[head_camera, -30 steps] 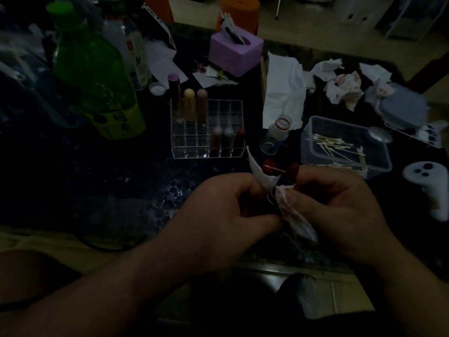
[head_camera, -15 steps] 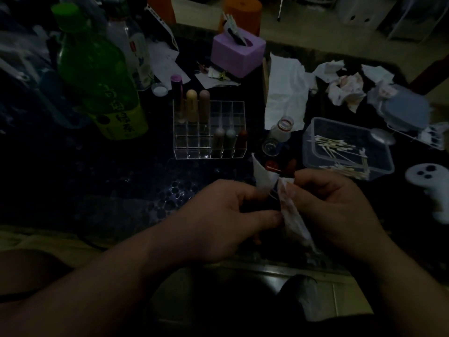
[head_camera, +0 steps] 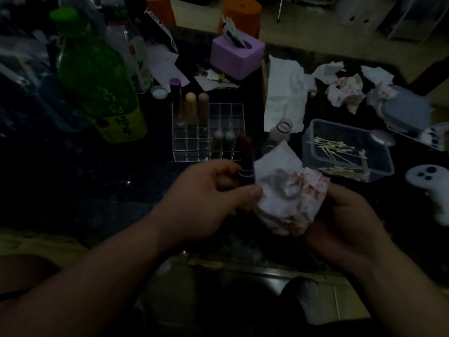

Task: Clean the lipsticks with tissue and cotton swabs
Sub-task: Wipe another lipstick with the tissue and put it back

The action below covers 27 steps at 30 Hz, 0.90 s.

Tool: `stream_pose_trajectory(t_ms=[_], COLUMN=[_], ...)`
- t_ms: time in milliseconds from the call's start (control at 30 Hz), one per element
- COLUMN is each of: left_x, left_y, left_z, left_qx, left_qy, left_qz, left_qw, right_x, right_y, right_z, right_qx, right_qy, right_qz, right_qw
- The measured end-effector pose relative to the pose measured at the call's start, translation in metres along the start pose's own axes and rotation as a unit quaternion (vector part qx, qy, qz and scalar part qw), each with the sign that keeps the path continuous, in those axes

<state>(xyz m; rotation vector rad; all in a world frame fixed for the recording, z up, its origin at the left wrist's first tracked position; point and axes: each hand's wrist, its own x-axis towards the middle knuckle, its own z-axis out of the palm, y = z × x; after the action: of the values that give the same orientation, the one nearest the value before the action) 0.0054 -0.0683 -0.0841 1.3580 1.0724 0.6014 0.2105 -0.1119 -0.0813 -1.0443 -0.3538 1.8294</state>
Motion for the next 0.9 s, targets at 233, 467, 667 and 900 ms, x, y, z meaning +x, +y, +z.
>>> stream_pose_trajectory(t_ms=[233,467,667,900], left_x=[0.007,0.006,0.01,0.027], left_y=[0.007,0.008,0.001,-0.008], left_z=[-0.01,-0.004,-0.001,-0.013], left_qx=[-0.121,-0.122,-0.048,0.135], left_qy=[-0.024,-0.08,-0.009,0.156], left_qz=[-0.006,-0.054,-0.013,0.102], left_qw=[0.992,0.988,0.999,0.973], right_x=[0.0,0.003,-0.002,0.01], right_y=[0.004,0.004,0.006,0.015], right_z=[-0.025,-0.025,-0.007,-0.021], right_qx=[0.054,0.037,-0.019,-0.392], right_qy=[-0.026,-0.063,-0.089,0.131], right_qz=[0.025,0.071,0.0,-0.079], right_qw=[0.998,0.995,0.996,0.907])
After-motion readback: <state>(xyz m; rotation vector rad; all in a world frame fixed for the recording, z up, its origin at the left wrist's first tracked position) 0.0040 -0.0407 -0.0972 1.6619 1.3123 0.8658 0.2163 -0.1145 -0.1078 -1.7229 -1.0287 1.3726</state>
